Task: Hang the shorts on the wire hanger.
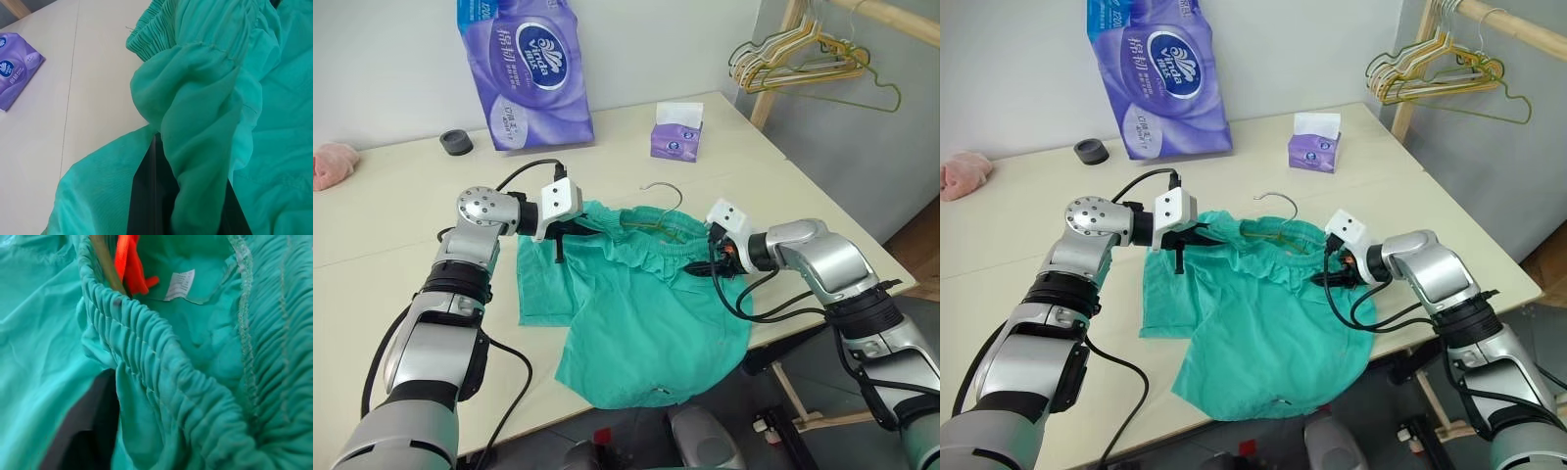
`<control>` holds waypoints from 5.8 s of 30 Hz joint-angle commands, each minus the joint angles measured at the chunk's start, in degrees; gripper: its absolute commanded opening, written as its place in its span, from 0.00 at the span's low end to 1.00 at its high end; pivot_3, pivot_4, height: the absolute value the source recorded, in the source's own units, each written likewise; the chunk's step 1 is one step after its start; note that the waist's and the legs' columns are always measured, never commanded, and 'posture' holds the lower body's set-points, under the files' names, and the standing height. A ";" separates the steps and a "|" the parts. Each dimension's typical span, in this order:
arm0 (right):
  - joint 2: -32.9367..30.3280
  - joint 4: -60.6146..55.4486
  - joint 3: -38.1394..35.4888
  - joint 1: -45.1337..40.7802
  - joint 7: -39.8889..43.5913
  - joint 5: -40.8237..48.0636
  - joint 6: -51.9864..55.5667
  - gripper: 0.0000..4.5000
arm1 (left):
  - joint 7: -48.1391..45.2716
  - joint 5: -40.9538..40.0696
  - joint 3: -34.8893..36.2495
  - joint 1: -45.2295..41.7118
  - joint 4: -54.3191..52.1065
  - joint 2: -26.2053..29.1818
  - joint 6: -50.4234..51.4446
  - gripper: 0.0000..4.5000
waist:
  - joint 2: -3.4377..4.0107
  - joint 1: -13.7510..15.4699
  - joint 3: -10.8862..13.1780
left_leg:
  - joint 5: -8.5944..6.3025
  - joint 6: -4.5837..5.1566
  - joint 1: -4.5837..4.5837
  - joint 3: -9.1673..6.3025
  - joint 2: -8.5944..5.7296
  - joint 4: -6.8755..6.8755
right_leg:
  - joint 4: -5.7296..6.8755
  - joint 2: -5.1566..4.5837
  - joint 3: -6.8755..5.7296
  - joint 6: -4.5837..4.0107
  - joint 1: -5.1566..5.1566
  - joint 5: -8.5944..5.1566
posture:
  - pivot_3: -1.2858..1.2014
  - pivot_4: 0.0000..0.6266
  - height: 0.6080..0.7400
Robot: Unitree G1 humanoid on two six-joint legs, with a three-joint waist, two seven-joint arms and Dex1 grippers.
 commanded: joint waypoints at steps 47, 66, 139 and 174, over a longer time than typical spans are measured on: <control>-25.94 -34.74 -15.15 15.51 2.15 2.03 1.83 0.00 | 11.75 3.68 4.08 -6.73 18.34 3.76 -4.70 0.81 | 0.01 0.25 -0.68 | 0.00 0.01 -0.03 0.05 -0.12 0.00 | -0.02 -0.10 -0.03 0.02 -0.01 -0.01 | 0.39 0.11 1.00; -29.98 -38.05 -43.28 25.75 -0.03 11.91 17.41 0.00 | 4.84 -7.68 7.83 -4.15 -0.20 -6.81 10.33 0.81 | 0.00 0.37 -0.76 | -0.01 0.01 -0.07 0.06 -0.16 0.02 | -0.03 -0.16 -0.04 0.06 0.09 -0.04 | 0.37 0.14 1.00; -34.77 5.34 -64.35 7.22 -41.45 5.12 41.11 0.00 | 25.45 -0.55 -11.36 -7.69 -30.40 -35.07 12.44 0.81 | 1.00 -4.16 5.03 | -0.90 1.49 1.14 2.45 -0.25 -0.17 | -1.53 0.23 2.04 1.24 1.54 -0.09 | 0.34 0.42 1.00; -29.15 0.95 -67.21 10.36 -39.72 2.16 37.59 0.00 | 15.50 -15.49 -8.06 -10.54 -35.21 -35.66 29.76 0.81 | 0.98 -2.90 5.15 | -0.93 1.55 1.01 2.39 -0.64 -0.18 | -2.21 -0.26 2.32 1.79 1.63 0.17 | 0.36 0.38 1.00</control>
